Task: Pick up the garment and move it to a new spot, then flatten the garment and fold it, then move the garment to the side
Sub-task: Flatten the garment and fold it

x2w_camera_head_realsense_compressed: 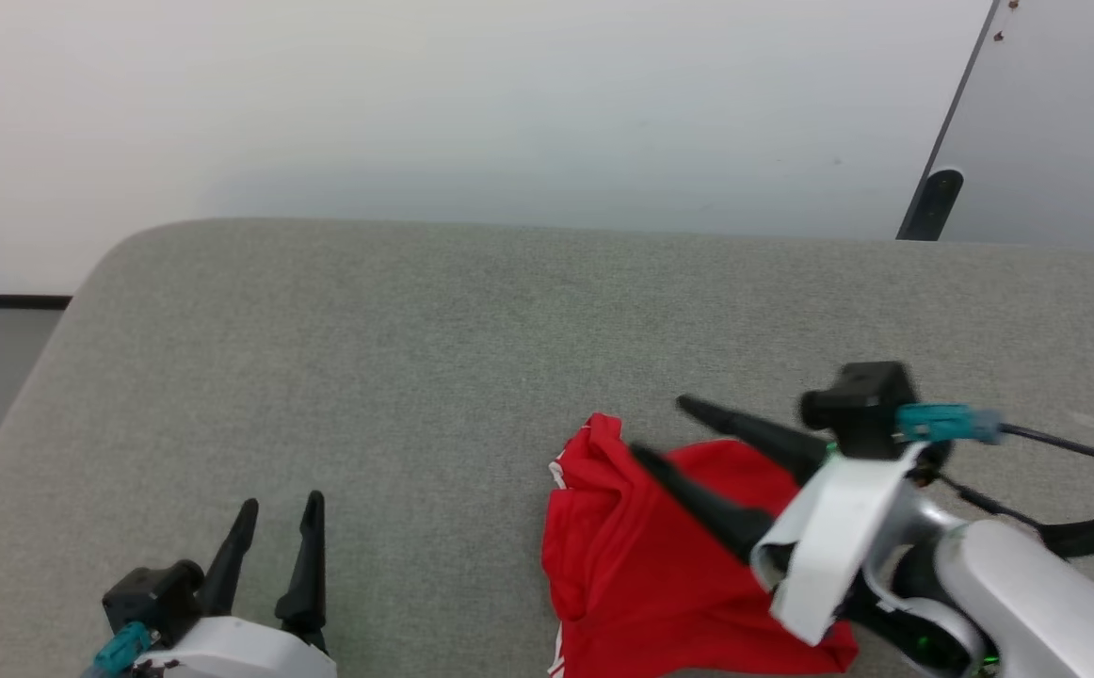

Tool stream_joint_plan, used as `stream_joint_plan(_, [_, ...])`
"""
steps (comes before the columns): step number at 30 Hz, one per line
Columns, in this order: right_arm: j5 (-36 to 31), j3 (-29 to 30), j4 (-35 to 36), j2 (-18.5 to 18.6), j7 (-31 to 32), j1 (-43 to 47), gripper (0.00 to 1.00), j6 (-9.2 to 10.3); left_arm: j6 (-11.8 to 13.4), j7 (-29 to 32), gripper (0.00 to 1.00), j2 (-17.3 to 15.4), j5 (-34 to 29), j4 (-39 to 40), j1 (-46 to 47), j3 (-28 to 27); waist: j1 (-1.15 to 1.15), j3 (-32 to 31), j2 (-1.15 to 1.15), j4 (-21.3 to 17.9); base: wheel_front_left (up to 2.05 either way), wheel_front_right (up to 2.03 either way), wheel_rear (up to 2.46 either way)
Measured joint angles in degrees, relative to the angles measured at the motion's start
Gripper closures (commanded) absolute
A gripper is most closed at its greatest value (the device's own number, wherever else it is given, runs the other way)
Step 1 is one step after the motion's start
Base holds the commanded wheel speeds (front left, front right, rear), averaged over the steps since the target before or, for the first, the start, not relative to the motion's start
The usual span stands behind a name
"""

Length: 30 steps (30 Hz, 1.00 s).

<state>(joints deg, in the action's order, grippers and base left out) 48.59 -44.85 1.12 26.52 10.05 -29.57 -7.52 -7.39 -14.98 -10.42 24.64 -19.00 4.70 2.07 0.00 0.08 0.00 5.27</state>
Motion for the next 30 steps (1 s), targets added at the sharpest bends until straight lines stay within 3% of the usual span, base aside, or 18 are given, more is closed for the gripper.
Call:
stream_joint_plan(14, [-13.1, 18.9, -7.0, 1.3, -12.9, 11.1, 0.0, 0.0, 0.0, 0.0, 0.0, -0.3, -4.2, 3.8, -1.8, -2.3, 0.0, -0.2, 0.0, -2.9, 0.0, 0.0, 0.0])
stream_joint_plan(22, [-19.1, 25.9, -12.7, 0.2, -20.7, 15.0, 0.0, 0.0, 0.0, 0.0, 0.0, -0.3, -6.7, 7.6, -2.8, -3.2, 0.0, 0.4, 0.0, -4.7, 0.0, 0.0, 0.0])
stream_joint_plan(30, [-21.8, 31.8, -16.9, -2.3, -24.2, 18.2, 0.0, 0.0, 0.0, 0.0, 0.0, -0.6, -8.6, 10.7, -4.6, -3.8, 0.0, 0.6, 0.0, -5.8, 0.0, 0.0, 0.0])
